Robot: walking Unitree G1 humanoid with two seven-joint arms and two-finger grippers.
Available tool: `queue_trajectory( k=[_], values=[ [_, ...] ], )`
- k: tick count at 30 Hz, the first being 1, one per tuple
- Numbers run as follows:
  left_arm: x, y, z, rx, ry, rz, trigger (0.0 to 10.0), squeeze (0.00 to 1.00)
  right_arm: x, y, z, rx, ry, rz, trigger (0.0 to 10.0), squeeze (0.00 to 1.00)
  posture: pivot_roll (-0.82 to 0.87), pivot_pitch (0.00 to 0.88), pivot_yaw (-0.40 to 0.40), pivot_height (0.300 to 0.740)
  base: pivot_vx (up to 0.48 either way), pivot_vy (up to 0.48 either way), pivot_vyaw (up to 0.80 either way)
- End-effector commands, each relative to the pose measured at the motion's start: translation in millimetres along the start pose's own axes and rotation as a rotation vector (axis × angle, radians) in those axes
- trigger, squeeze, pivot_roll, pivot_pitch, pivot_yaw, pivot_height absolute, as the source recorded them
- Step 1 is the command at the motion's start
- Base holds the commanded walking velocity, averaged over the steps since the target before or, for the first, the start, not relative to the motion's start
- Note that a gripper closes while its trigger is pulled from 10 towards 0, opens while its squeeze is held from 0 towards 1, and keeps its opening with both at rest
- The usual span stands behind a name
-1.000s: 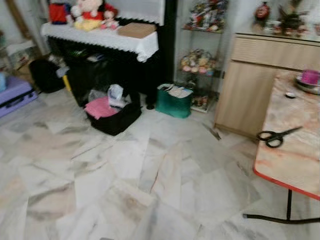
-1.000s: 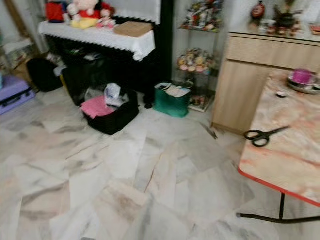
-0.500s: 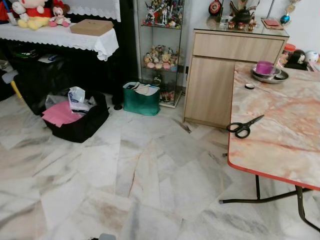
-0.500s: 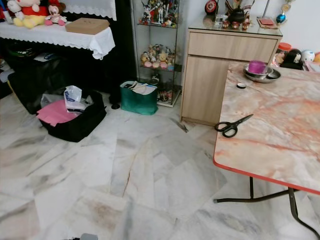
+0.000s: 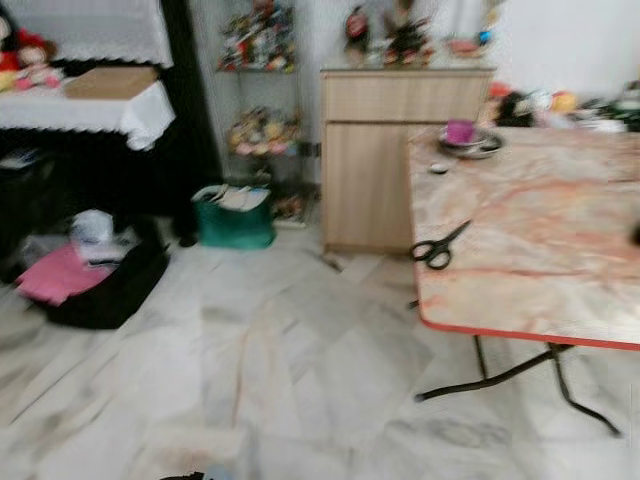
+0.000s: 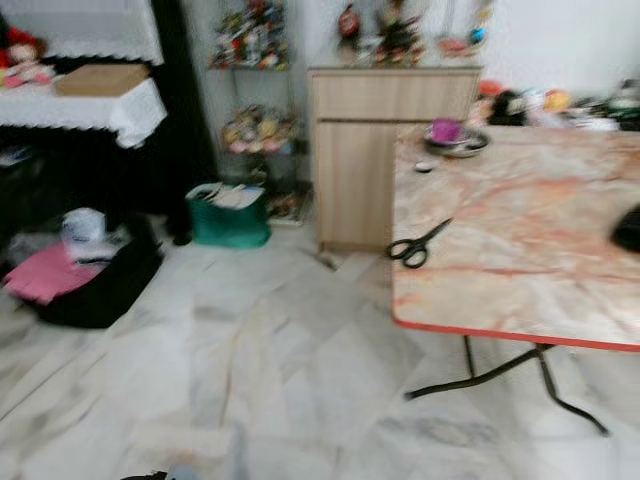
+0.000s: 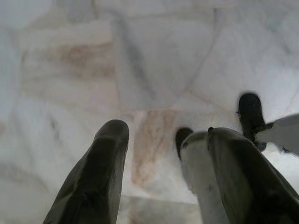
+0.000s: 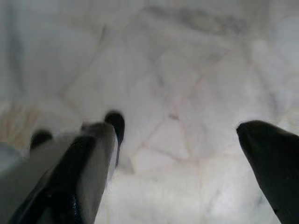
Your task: Hang hanger
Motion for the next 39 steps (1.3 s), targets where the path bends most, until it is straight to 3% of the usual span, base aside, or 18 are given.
queue_trajectory(
  k=[1,8,22,39],
  values=[
    [-56.9,-16.6,43.0,0.08,-0.092,0.065,10.0,0.0,29.3,5.6,7.6,-0.026,0.225,-0.021,10.0,0.0,0.18,0.0,0.041,0.74,0.0,0.0,0.0],
    [-55.9,-16.5,41.9,0.086,-0.082,0.053,10.0,0.0,28.7,5.2,4.1,-0.037,0.228,-0.028,10.0,0.0,0.18,0.0,0.037,0.74,0.0,-0.099,0.0],
    [-58.2,-17.8,46.7,0.086,-0.083,0.063,10.0,0.0,29.0,5.4,10.7,-0.028,0.247,-0.033,10.0,0.0,0.17,0.0,0.072,0.74,0.0,-0.48,0.0],
    [-58.8,-17.0,39.8,0.049,-0.038,0.07,10.0,0.0,27.3,4.9,6.7,-0.027,0.224,-0.035,10.0,0.0,0.13,0.0,0.082,0.74,0.0,-0.48,0.0]
  ],
)
Point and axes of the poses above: a point about 5 cm out from each wrist's last joint towards the gripper, its own y axis pointing out of the wrist towards the gripper, its own x axis along the axis of the wrist's last joint, z = x × y, the point moved 4 cm from there along y, pointing out of the wrist towards the gripper, and after that the axes turned 1 degree about y, right-handed, at the moved point
